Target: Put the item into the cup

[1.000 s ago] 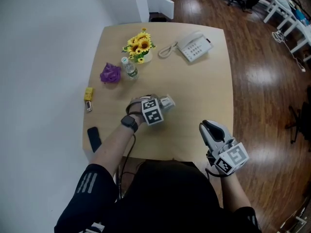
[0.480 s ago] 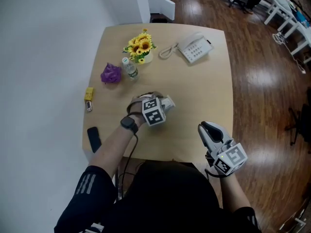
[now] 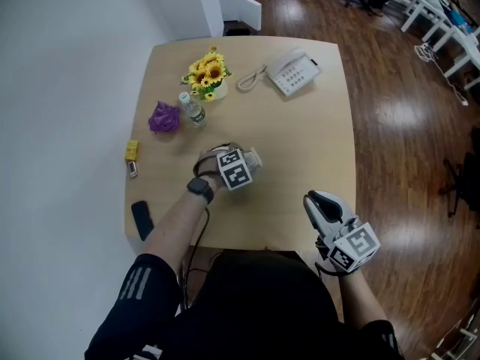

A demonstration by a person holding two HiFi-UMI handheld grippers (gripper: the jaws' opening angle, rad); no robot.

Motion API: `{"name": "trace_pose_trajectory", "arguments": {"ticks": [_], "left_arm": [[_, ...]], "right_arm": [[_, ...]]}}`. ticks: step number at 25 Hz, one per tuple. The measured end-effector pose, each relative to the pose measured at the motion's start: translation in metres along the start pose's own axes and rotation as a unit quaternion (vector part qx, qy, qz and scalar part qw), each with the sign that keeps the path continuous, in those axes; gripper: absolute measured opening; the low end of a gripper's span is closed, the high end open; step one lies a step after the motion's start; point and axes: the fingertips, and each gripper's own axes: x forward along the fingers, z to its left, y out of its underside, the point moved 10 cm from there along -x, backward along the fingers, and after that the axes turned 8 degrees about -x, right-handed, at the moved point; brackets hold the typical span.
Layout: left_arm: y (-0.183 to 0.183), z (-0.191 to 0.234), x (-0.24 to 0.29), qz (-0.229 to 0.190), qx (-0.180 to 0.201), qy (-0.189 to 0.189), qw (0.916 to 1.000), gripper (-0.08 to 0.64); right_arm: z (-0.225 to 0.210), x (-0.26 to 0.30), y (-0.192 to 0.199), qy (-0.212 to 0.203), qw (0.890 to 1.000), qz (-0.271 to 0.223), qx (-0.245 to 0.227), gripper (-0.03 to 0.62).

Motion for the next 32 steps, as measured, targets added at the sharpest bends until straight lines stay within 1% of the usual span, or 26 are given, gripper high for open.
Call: {"name": "trace_pose_trajectory", "arguments": {"ticks": [8, 11, 13, 18, 22, 24, 26, 28, 30, 32], "left_arm": [[0.004, 0.004, 0.02, 0.026, -0.009, 0.007, 0.9996, 0.192], [0.008, 0.005, 0.021, 0.022, -0.015, 0.007, 0.9996, 0.195], [0.01, 0.006, 0.018, 0.013, -0.019, 0.004, 0.9997, 0.195], [0.01, 0.009, -0.009, -0.029, -0.044, -0.003, 0.9986, 0.199], [0.019, 0.009, -0.033, -0.049, -0.056, -0.015, 0.9971, 0.201], [0.025, 0.008, -0.049, -0.065, -0.068, -0.017, 0.9954, 0.201], [0.029, 0.006, -0.069, -0.096, -0.086, -0.017, 0.9916, 0.201], [0.034, 0.003, -0.094, -0.142, -0.103, -0.021, 0.9843, 0.201], [0.041, -0.001, -0.12, -0.192, -0.123, -0.027, 0.9731, 0.201], [0.051, -0.007, -0.142, -0.237, -0.148, -0.031, 0.9595, 0.201]], "right_arm": [[-0.001, 0.002, -0.002, 0.001, 1.0, -0.001, 0.003, 0.06], [-0.002, 0.003, -0.002, 0.003, 1.0, -0.001, 0.003, 0.06], [-0.002, 0.003, -0.001, 0.005, 1.0, 0.0, 0.003, 0.06], [0.0, 0.003, -0.003, 0.004, 1.0, -0.003, 0.004, 0.06], [0.003, 0.007, -0.006, -0.001, 1.0, -0.005, -0.001, 0.06], [0.006, 0.01, -0.009, -0.004, 1.0, -0.006, -0.004, 0.06], [0.009, 0.012, -0.011, -0.007, 1.0, -0.007, -0.007, 0.06], [0.013, 0.016, -0.013, -0.01, 1.0, -0.009, -0.01, 0.06], [0.018, 0.019, -0.014, -0.011, 1.0, -0.01, -0.012, 0.06], [0.024, 0.022, -0.016, -0.012, 1.0, -0.012, -0.014, 0.06]]}}
